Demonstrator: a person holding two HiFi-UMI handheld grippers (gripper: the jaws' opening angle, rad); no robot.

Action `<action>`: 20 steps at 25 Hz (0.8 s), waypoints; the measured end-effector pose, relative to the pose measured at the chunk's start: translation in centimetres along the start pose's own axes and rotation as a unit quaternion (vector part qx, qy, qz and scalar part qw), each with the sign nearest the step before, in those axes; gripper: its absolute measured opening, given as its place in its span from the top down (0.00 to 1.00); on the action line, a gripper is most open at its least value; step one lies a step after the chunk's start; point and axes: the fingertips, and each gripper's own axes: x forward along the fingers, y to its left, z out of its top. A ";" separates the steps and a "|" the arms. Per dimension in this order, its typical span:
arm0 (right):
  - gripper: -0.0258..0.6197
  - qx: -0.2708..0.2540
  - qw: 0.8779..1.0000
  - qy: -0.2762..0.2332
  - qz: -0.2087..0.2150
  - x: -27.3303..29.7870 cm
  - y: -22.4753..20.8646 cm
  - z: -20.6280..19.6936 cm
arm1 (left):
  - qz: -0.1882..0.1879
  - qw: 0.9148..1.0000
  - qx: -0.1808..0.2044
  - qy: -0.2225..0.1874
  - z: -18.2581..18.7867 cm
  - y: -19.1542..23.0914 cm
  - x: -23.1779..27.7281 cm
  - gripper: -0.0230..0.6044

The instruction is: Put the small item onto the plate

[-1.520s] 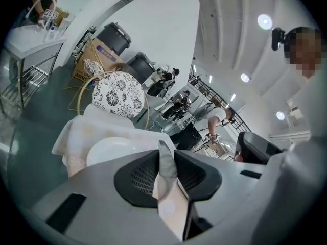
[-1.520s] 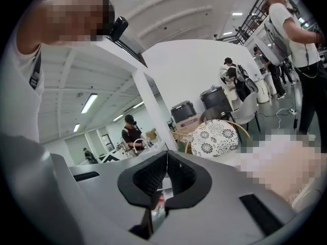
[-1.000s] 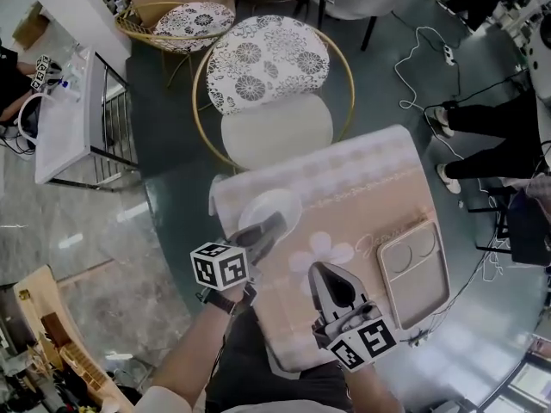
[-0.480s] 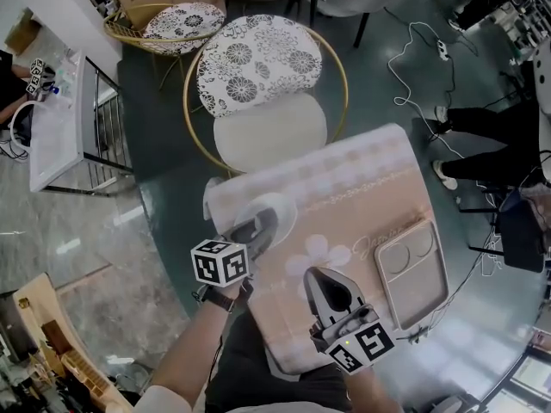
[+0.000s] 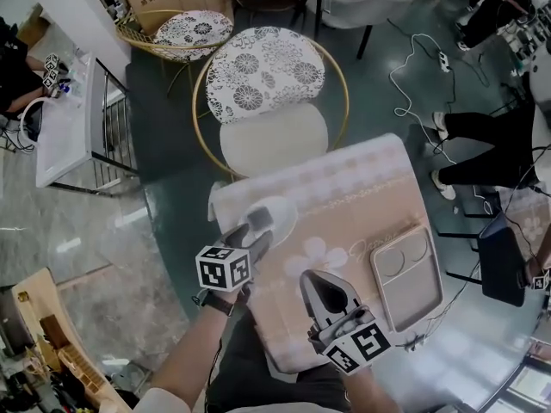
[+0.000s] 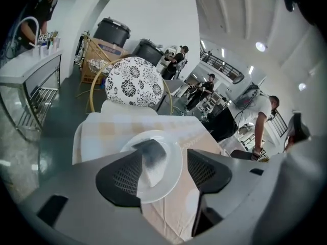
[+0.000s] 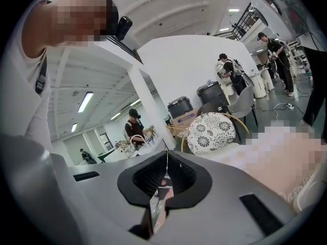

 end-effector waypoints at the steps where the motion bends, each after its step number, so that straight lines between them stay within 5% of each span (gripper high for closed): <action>1: 0.94 -0.002 1.000 0.000 0.002 -0.2 0.2 0.3 | 0.002 1.000 0.005 0.001 0.2 -0.2 -0.1 0.55; 11: 0.94 -0.023 1.000 0.002 0.003 -2.3 1.7 3.6 | -0.028 0.999 0.034 -0.030 2.4 -7.4 -6.1 0.56; 16: 0.94 -0.037 0.999 0.003 0.000 -3.5 2.5 6.2 | -0.044 0.994 0.048 -0.086 4.6 -13.2 -11.7 0.85; 20: 0.94 -0.054 0.998 -0.006 0.008 -4.6 3.4 8.5 | -0.056 0.989 0.068 -0.123 6.1 -17.8 -16.0 0.93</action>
